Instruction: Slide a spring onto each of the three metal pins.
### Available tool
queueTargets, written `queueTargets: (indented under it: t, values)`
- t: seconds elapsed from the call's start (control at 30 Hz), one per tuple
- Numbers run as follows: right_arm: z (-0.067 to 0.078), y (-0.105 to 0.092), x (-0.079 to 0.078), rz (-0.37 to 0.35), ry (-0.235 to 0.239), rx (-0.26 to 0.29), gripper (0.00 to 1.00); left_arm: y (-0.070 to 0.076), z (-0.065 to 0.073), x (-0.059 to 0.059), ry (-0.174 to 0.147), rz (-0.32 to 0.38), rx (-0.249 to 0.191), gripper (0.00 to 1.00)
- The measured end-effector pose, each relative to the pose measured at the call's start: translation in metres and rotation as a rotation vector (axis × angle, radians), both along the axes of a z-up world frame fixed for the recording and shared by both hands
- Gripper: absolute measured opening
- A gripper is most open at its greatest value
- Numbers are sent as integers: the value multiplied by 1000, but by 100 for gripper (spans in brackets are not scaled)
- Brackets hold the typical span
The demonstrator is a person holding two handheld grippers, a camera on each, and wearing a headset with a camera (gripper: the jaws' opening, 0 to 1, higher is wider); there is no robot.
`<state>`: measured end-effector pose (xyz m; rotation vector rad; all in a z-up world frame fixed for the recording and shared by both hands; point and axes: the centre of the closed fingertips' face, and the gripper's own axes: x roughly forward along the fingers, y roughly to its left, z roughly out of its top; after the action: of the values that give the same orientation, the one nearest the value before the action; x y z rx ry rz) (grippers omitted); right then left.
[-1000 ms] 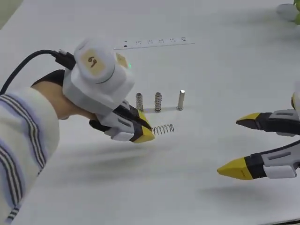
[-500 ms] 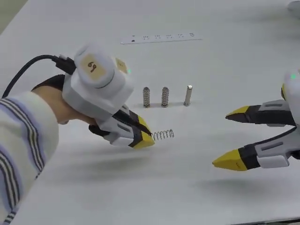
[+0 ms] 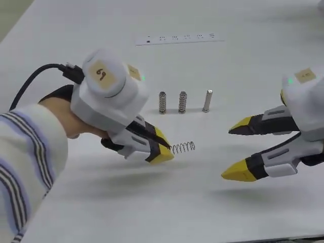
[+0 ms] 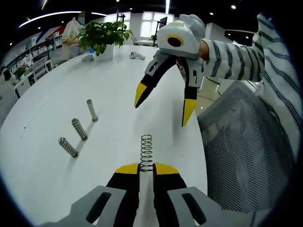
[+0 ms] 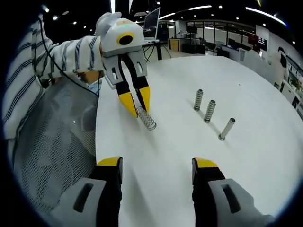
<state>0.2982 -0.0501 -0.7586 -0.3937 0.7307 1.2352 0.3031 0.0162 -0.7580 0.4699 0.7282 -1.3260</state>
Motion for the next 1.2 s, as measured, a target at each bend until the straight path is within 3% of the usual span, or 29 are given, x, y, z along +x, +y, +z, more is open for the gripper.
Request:
queueTargets:
  t: [0.47,1.0,1.1,1.2]
  values:
    - [3,21,-5,88,-11,16,48,-8,-1,-8,-7,-22,-4,2]
    - [3,34,-12,130,27,46,29,-13,-2,-19,-10,-26,-22,2]
    - [5,41,-16,152,34,71,26,-16,1,-22,17,-7,-78,2]
    - [5,44,-19,171,32,62,21,-15,1,-23,13,-8,-76,2]
